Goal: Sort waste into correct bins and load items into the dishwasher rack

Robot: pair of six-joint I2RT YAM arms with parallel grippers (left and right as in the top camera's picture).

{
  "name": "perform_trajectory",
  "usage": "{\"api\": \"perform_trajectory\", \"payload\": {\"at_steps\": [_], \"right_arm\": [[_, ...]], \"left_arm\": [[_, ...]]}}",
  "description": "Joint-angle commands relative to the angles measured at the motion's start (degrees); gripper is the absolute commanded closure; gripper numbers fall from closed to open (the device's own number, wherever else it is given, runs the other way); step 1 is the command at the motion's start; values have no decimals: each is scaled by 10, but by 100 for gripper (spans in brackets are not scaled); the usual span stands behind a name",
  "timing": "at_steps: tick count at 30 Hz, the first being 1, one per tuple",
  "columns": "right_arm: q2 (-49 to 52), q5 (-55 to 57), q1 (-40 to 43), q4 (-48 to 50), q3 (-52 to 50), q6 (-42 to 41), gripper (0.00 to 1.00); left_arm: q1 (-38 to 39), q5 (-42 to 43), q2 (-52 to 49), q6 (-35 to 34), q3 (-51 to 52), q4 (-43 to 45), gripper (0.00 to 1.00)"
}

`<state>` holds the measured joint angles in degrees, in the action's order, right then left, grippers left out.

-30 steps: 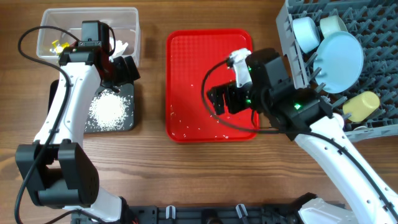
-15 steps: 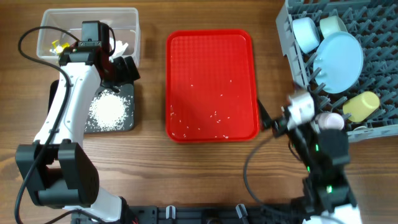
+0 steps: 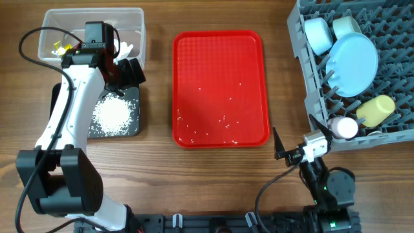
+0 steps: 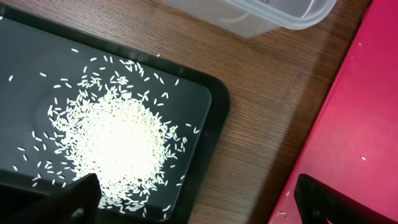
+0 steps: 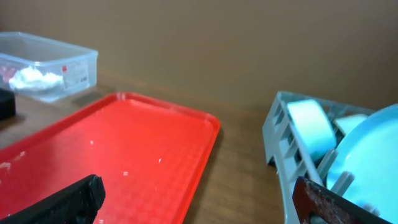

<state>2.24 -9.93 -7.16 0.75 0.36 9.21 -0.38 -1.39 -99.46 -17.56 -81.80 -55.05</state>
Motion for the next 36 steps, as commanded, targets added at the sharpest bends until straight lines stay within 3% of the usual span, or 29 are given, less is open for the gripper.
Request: {"api": "perform_trajectory", "payload": {"at_steps": [1, 29, 33, 36], "right_arm": [[-21, 11, 2, 0, -1, -2, 0], [-9, 11, 2, 0, -1, -2, 0], [-9, 11, 2, 0, -1, -2, 0], [-9, 11, 2, 0, -1, -2, 0]], "left_arm": [[-1, 5, -5, -9, 2, 1, 0], [1, 9, -1, -9, 2, -8, 0], [29, 35, 56, -8, 35, 141, 0], [61, 31, 124, 15, 114, 270, 0]]}}
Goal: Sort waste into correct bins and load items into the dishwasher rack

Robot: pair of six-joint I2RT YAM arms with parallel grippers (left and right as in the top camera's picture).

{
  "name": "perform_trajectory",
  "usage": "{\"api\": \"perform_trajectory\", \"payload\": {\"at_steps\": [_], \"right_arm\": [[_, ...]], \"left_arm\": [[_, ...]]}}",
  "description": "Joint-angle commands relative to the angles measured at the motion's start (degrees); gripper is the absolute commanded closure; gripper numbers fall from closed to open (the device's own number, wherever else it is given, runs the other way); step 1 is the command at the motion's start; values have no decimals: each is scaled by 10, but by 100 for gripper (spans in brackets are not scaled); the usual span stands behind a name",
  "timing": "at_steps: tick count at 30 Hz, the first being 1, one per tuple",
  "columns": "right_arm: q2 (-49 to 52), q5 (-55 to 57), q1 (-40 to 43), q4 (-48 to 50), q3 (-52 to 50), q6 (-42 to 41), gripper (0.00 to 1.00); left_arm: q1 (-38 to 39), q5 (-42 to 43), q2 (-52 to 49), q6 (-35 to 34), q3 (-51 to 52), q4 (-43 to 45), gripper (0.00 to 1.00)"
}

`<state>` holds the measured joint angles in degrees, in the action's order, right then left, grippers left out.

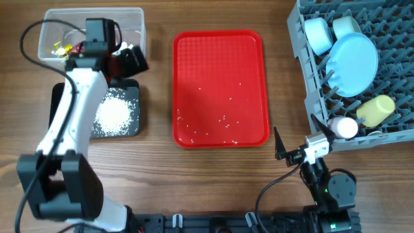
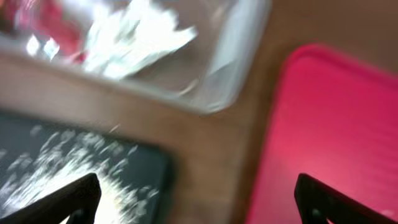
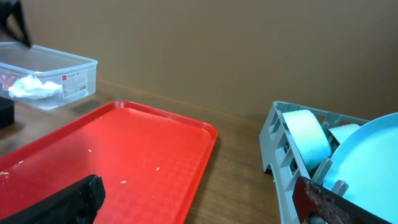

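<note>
My left gripper (image 1: pixel 131 63) hangs open and empty over the near right corner of the clear waste bin (image 1: pixel 65 29), where the bin meets the black tray of rice (image 1: pixel 115 116). Its wrist view is blurred, with the left gripper (image 2: pixel 199 205) above bare wood, white tissue (image 2: pixel 137 34) in the bin, rice (image 2: pixel 56 174) at the left and the red tray (image 2: pixel 336 124) at the right. The red tray (image 1: pixel 220 87) carries a few stray grains. My right gripper (image 1: pixel 279 150) rests open near the front edge, beside the grey dishwasher rack (image 1: pixel 304 58).
The rack holds a blue plate (image 1: pixel 352 63), pale bowls (image 1: pixel 318 33), a yellow cup (image 1: pixel 376 110) and a white cup (image 1: pixel 344 127). In the right wrist view the right gripper (image 3: pixel 199 199) faces the red tray (image 3: pixel 112 162) and the rack (image 3: pixel 277 140).
My left gripper has moved from over the rice on the black tray toward the far side, to the clear bin's near corner. It is still open and empty. The right arm has barely shifted.
</note>
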<state>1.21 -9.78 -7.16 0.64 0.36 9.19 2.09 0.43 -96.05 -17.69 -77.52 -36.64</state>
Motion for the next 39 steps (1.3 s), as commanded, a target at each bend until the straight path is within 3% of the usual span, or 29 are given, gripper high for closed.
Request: {"api": "perform_trajectory", "payload": {"at_steps": [1, 5, 17, 25, 33, 39], "right_arm": [[1, 10, 2, 1, -1, -2, 0], [1, 10, 2, 1, -1, -2, 0], [1, 10, 2, 1, -1, -2, 0], [1, 10, 2, 1, -1, -2, 0], [1, 10, 2, 1, -1, -2, 0], [1, 10, 2, 1, -1, -2, 0]], "left_arm": [[44, 13, 116, 25, 105, 128, 0], [46, 12, 244, 25, 282, 255, 0], [-37, 62, 659, 25, 667, 350, 0], [-40, 66, 838, 25, 770, 351, 0], [-27, 45, 948, 24, 772, 326, 0], [-19, 45, 959, 24, 772, 327, 0]]}}
